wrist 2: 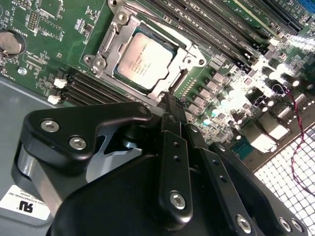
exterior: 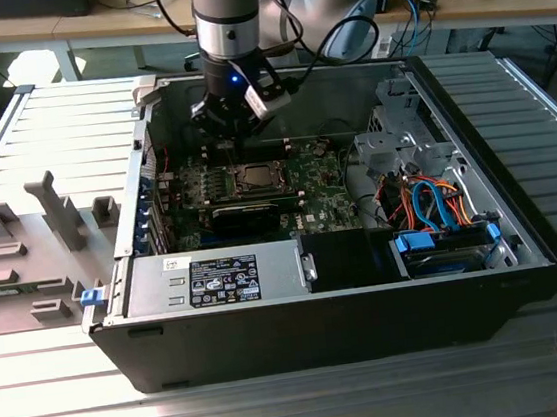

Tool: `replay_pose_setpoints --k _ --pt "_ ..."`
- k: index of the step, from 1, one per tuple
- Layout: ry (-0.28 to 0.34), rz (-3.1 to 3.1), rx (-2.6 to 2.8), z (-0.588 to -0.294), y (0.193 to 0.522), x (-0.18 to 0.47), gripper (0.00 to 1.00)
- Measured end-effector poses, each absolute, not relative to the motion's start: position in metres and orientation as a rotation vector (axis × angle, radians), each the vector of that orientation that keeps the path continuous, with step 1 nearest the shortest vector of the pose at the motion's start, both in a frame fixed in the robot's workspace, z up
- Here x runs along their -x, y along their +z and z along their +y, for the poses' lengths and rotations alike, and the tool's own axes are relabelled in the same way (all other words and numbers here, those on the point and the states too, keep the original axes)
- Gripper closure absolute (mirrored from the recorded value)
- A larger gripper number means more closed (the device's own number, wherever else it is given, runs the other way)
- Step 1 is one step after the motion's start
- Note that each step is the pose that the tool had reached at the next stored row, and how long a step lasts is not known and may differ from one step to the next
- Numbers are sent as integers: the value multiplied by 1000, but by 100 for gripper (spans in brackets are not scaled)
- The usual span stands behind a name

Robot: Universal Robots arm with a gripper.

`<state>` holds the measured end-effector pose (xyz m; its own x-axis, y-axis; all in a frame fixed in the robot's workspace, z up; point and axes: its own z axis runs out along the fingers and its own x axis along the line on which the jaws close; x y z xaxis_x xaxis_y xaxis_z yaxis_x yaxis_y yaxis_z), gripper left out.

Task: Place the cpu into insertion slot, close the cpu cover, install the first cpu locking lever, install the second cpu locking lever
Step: 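Install the first cpu locking lever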

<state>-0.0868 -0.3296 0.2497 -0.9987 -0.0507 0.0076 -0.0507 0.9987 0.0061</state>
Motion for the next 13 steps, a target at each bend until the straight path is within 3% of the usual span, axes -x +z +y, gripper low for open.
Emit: replay_pose_setpoints --k 13 --pt "-9 -3133 -79 -330 250 90 89"
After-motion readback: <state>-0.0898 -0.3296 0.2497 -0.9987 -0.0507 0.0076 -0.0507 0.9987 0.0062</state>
